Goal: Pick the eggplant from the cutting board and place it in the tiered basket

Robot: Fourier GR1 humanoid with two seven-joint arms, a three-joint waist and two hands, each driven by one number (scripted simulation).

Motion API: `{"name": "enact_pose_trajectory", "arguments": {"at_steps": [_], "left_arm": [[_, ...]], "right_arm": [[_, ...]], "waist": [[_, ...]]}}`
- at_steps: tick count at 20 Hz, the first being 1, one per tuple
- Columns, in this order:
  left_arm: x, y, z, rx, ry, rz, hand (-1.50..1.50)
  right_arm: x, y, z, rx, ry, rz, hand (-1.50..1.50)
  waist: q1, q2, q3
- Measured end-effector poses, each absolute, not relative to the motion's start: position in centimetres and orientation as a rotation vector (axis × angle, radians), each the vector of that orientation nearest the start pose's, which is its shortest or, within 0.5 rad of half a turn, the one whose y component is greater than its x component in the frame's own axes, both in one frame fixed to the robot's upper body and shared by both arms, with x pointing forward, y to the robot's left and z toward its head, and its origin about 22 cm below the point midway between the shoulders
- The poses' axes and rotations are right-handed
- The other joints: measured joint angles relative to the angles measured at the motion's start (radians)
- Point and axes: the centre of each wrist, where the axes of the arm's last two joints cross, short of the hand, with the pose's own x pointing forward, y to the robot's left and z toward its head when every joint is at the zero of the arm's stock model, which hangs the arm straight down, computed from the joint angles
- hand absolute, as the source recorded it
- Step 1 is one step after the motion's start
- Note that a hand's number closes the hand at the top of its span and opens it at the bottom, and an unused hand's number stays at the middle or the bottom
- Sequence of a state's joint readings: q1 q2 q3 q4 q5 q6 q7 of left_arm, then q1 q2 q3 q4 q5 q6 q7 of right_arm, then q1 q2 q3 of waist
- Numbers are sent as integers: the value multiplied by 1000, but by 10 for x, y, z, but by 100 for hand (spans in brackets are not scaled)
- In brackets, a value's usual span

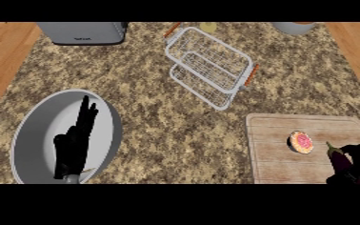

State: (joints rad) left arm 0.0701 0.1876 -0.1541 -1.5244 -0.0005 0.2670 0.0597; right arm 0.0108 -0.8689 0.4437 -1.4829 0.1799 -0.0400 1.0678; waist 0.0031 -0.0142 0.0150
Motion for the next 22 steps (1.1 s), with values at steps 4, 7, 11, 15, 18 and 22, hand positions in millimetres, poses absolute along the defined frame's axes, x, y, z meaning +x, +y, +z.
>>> {"name": "enact_pose_trajectory", "arguments": {"at_steps": [4,7,11,15,18,22], "left_arm": [[221,249,-21,259,-1398,-32,0],[219,249,-20,252,-1409,-33,0],[217,247,-23,253,-1405,-33,0],[213,249,-27,259,-1394,-25,0],[212,251,-27,256,-1374,-20,0],[209,250,-29,261,-1357,-27,0]], "right_arm": [[214,-353,18,-941,-239,629,150],[215,-353,9,-969,-241,657,150],[214,-352,1,-1033,-258,713,150],[219,-346,5,-1096,-316,722,150],[222,-304,8,-1066,-460,752,150],[217,-225,17,-988,-702,804,150]], "waist": [[-1,-3,-3],[-1,-5,-11],[0,-8,-15],[-4,-6,-10],[-5,-3,-5],[-3,-2,-3]]}}
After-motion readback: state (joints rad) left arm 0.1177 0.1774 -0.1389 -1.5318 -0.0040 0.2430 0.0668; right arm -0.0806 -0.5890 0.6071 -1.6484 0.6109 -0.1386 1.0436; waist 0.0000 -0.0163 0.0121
